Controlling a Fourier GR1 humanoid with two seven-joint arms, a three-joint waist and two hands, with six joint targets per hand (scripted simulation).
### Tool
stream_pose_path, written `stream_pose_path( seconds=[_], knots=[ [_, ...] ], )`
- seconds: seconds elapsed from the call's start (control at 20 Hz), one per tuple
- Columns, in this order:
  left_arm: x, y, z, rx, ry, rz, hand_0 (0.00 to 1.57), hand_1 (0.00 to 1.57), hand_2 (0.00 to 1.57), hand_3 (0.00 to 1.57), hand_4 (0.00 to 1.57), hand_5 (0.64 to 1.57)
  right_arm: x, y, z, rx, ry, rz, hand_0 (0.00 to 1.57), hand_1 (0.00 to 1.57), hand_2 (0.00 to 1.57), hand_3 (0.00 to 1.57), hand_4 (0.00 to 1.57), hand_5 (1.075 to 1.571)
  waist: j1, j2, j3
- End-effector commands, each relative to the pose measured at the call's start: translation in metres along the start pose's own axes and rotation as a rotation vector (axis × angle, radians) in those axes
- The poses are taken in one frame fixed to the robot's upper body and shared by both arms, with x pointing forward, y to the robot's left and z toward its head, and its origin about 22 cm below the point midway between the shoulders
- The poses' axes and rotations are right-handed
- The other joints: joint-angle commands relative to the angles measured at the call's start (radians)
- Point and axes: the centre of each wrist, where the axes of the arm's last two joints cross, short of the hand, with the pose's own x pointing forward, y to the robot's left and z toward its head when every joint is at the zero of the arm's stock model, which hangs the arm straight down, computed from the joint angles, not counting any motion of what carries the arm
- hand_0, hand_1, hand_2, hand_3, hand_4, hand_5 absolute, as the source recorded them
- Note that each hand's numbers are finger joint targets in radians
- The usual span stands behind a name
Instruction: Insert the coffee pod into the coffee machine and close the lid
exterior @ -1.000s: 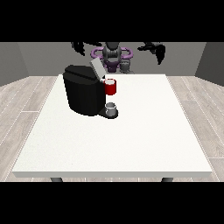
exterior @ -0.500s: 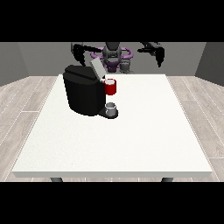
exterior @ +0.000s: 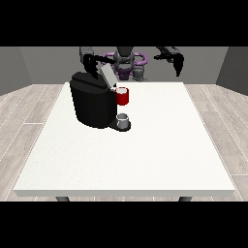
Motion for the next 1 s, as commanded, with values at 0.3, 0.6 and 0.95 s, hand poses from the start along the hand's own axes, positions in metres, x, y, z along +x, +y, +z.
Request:
stream_pose_path(
  seconds=[0.3, 0.6, 0.95],
  knots=[
    [0.005, 0.01, 0.01, 0.042, -0.033, 0.005, 0.0, 0.0, 0.0, 0.0, 0.12, 1.571, 0.013, -0.011, -0.022, 0.042, -0.03, 0.039, 0.0, 0.0, 0.0, 0.0, 0.0, 1.571, -0.008, 0.05, 0.0009],
    [0.008, 0.012, 0.003, 0.048, -0.006, -0.019, 0.0, 0.0, 0.0, 0.0, 0.0, 1.571, 0.014, 0.025, -0.028, 0.088, -0.012, 0.036, 0.0, 0.0, 0.0, 0.0, 0.0, 1.571, -0.023, 0.035, 0.0009],
    [0.02, 0.033, -0.005, 0.08, -0.074, -0.041, 0.0, 0.0, 0.0, 0.0, 0.0, 1.571, 0.019, 0.026, -0.036, 0.1, -0.08, 0.055, 0.0, 0.0, 0.0, 0.0, 0.08, 1.571, -0.023, 0.093, 0.0009]
  ],
)
